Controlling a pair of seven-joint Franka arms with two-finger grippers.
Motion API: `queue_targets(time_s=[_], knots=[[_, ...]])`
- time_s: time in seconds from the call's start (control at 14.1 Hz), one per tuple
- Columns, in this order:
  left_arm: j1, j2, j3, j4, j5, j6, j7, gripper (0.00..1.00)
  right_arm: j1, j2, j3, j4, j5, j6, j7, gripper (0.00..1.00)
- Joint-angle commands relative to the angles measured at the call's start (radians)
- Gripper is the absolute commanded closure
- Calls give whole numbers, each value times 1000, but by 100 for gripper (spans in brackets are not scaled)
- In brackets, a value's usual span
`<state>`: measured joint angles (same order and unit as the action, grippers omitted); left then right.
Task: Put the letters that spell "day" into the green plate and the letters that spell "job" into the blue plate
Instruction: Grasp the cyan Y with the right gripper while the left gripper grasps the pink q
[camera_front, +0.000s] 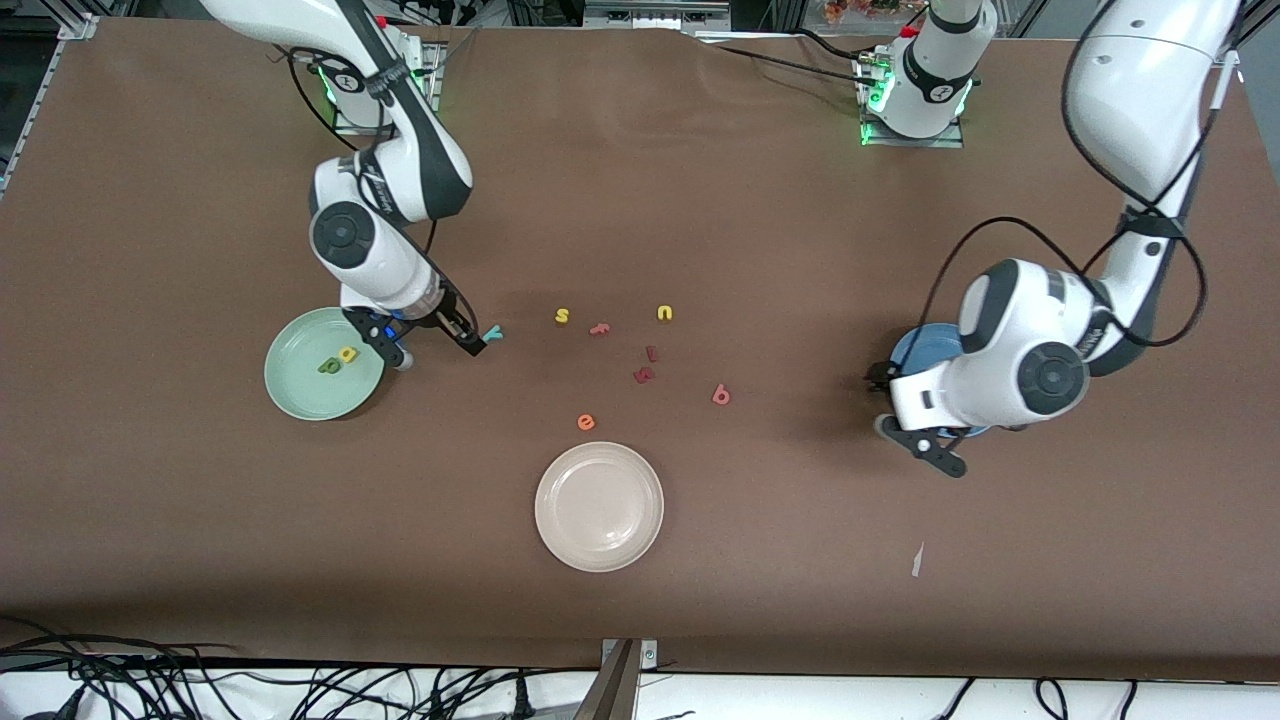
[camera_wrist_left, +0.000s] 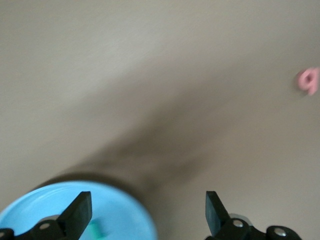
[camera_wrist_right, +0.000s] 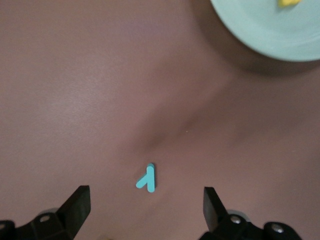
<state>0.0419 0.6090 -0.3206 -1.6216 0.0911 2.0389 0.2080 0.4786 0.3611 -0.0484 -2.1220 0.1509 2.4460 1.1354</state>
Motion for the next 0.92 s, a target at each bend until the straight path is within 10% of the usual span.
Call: queue_targets(time_s=[0.0, 0.28, 0.85], knots=[[-91, 60, 6, 75, -25, -13, -178, 0, 24, 62, 1, -15, 13, 103, 81, 1], [-215, 104, 8, 109, -22, 10, -369, 0, 67, 95, 5, -19, 13, 145, 139, 15], [-444, 198, 139, 138, -13, 193, -581, 0, 67, 125, 5, -30, 13, 168, 138, 82]])
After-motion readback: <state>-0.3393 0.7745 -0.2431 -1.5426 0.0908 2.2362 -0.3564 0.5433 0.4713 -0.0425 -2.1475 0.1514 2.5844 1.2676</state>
